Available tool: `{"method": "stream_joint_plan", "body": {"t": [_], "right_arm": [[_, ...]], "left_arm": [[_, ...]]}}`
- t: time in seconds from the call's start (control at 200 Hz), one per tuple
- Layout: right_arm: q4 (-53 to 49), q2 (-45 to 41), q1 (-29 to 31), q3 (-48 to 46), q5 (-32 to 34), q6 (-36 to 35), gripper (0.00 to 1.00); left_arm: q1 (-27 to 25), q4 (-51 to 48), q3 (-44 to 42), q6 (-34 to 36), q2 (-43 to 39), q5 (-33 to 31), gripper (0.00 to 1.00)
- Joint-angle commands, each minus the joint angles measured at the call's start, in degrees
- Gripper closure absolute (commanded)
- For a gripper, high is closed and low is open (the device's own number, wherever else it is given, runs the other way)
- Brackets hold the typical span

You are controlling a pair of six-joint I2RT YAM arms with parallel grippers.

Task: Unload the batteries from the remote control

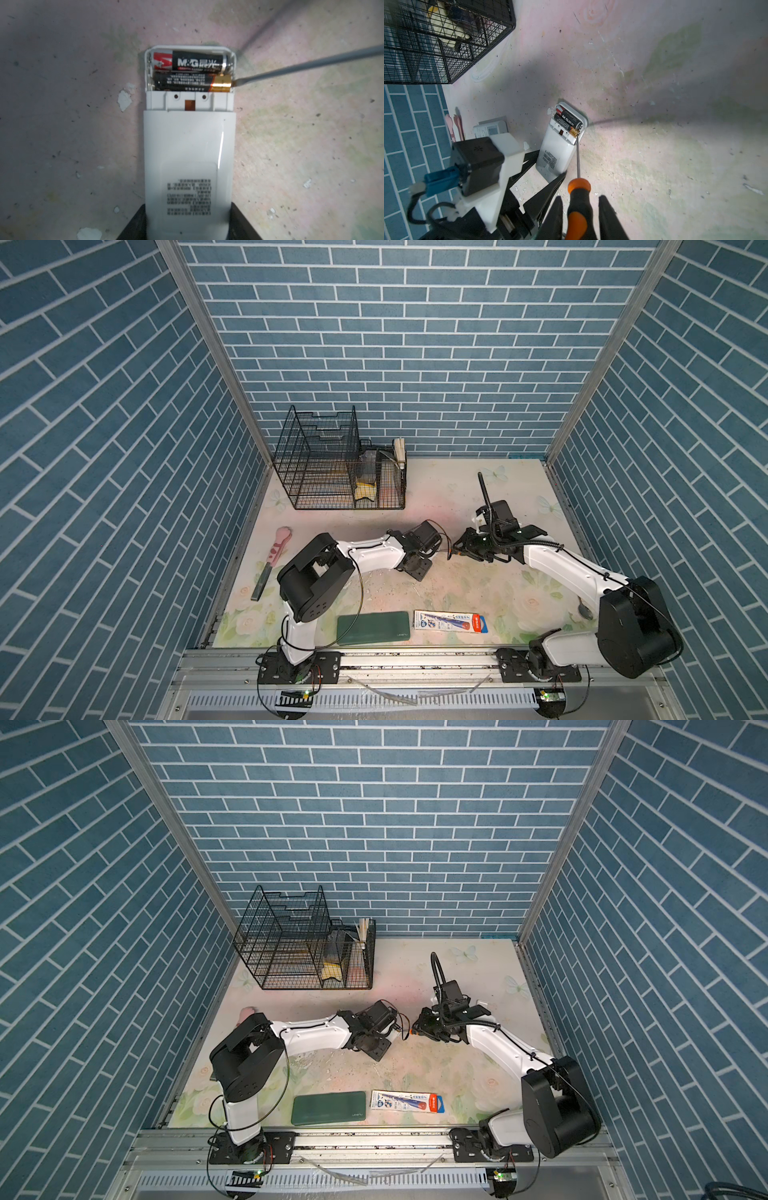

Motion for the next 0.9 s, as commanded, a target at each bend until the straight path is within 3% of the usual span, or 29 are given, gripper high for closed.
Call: {"method": "stream_joint_plan", "body": {"t": [0.0,0.895], "right_arm": [[4.8,0.5,0.2,0.2,-2.0,2.3,1.00],[7.7,-0.9,0.2,3.4,-2.9,3.5,1.00]], "left_arm": [[-0.6,-4.6,-3.3,0.1,6.3,5.0,0.67],[-0.7,-4.6,-3.4,0.1,7.1,5.3,0.68]]}}
